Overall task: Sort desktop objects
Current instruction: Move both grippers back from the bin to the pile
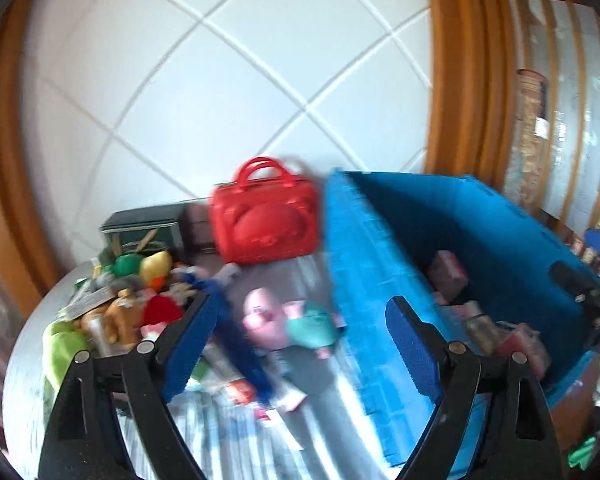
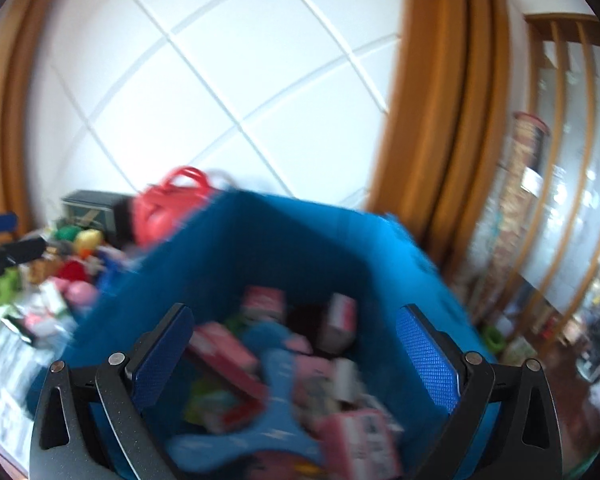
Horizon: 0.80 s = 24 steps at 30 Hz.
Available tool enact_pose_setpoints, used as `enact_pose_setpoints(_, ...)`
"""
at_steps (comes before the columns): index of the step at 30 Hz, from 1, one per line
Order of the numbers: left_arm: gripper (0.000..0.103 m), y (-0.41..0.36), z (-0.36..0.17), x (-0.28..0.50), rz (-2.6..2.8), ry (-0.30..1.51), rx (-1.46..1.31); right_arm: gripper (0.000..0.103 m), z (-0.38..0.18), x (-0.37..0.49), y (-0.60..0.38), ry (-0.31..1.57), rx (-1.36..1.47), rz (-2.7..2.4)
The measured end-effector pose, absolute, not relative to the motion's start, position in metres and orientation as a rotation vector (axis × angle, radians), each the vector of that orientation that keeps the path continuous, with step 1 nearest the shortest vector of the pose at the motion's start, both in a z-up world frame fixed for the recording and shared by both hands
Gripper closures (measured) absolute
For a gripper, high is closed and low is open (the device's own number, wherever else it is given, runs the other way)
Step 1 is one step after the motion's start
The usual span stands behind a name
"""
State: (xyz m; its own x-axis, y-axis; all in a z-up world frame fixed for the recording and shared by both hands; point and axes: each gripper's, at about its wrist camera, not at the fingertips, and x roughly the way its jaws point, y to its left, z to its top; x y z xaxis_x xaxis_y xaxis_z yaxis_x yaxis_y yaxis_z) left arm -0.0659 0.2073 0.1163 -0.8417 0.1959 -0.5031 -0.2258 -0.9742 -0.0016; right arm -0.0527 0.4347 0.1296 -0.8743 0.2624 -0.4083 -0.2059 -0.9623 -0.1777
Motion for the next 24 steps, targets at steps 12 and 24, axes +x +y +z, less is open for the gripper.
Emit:
enact_pose_setpoints(12,0.016,-0.008,0.032,-0.085,3.038,-0.111,-1.147,0.000,0.128,-0.110,0.260,-0.077,-0.589,3.118)
enact_pose_setpoints(24,0.016,-0.115,-0.100,-0.128,2.972,-0.398,-1.605,0.000,0.015,-0.186,0.188,0.061,-0.907,3.147)
